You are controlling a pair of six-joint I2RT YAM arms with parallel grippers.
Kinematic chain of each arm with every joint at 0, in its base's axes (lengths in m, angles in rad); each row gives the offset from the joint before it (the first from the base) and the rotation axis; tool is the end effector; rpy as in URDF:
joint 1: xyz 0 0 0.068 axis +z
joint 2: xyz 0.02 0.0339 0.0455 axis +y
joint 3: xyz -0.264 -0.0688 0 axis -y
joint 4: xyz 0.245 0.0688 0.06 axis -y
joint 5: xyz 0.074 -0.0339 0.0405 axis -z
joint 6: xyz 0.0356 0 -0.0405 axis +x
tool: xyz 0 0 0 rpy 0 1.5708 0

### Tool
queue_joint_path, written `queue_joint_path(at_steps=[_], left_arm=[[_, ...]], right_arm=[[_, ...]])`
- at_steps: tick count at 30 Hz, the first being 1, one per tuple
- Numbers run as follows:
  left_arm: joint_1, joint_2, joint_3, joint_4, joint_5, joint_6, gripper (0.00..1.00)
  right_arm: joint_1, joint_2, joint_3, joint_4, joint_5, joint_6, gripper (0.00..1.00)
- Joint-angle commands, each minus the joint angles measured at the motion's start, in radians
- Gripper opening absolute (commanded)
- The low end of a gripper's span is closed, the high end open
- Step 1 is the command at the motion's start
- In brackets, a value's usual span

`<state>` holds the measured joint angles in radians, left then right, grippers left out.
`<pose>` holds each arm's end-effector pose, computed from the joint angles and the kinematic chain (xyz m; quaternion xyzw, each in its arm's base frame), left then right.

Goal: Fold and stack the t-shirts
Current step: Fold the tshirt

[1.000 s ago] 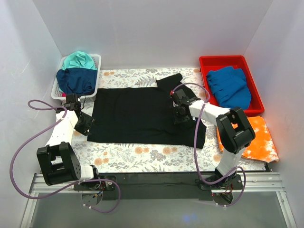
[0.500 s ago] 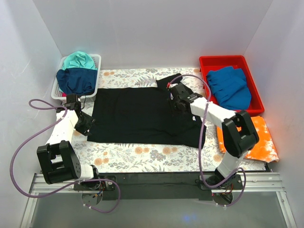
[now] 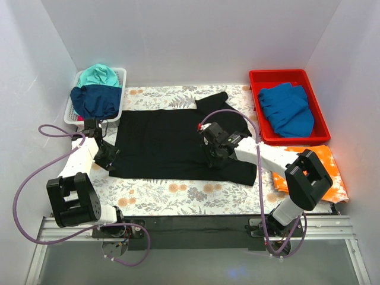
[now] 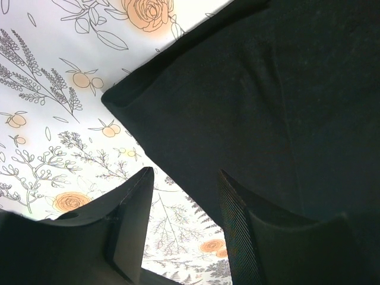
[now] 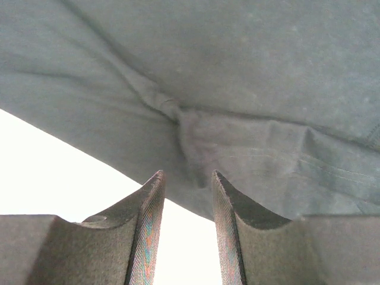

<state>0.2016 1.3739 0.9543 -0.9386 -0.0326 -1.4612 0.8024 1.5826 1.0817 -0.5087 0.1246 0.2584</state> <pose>0.2346 0.0491 0.2203 -0.7358 0.6687 -0.0494 0.0953 0.2291 0.2306 0.2199 -0.2410 0.9284 0.0882 0.2687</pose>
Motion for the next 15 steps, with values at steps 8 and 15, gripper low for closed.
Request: queue_joint_path(at_steps=[8,15], left_arm=[[-0.001,0.005,-0.003,0.012,0.011,0.012,0.45],[-0.001,0.002,-0.008,0.014,0.008,0.006,0.45]], right_arm=[[-0.003,0.086,0.015,-0.016,0.078,-0.015,0.44],[-0.002,0.071,-0.012,-0.037,0.104,-0.004,0.37]])
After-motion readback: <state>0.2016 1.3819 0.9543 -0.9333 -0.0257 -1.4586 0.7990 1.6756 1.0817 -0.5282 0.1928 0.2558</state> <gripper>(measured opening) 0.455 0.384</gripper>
